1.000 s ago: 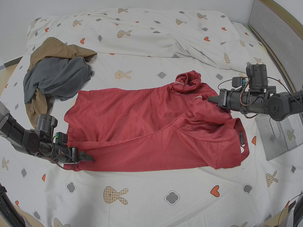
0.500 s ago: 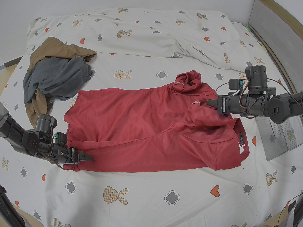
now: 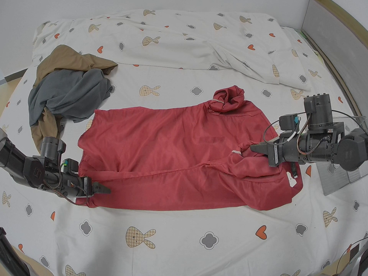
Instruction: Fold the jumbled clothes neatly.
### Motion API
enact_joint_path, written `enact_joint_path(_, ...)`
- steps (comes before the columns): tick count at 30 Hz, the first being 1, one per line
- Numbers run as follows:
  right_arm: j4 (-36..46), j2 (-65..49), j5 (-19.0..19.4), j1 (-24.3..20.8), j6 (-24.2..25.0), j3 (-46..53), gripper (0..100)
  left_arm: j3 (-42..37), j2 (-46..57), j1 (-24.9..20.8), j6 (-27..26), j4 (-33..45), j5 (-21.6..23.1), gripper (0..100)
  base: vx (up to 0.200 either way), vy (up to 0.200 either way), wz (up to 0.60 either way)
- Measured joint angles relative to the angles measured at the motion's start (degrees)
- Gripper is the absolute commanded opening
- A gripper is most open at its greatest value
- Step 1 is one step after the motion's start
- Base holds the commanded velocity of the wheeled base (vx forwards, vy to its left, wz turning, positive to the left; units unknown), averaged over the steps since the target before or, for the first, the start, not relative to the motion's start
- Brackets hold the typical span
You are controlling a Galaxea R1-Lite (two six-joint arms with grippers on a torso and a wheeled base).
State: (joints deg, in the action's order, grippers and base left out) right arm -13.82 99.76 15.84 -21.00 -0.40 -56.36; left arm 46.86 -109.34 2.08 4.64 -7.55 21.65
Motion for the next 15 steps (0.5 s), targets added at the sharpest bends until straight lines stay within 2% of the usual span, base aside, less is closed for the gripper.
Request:
enact_joint_path(9,-0.07,-2.6,-0.9,-2.26,-0.17,8.46,0,-0.11,0.3,0.0,0.0,-0.04,0.0,100,0.0,0.0,0.0)
enact_joint_path(15,-0.11,-2.07,-1.08,-3.16,-1.54,10.74,0,-0.21,0.44,0.0,0.0,-0.09,0.02,100,0.0,0.0,0.0)
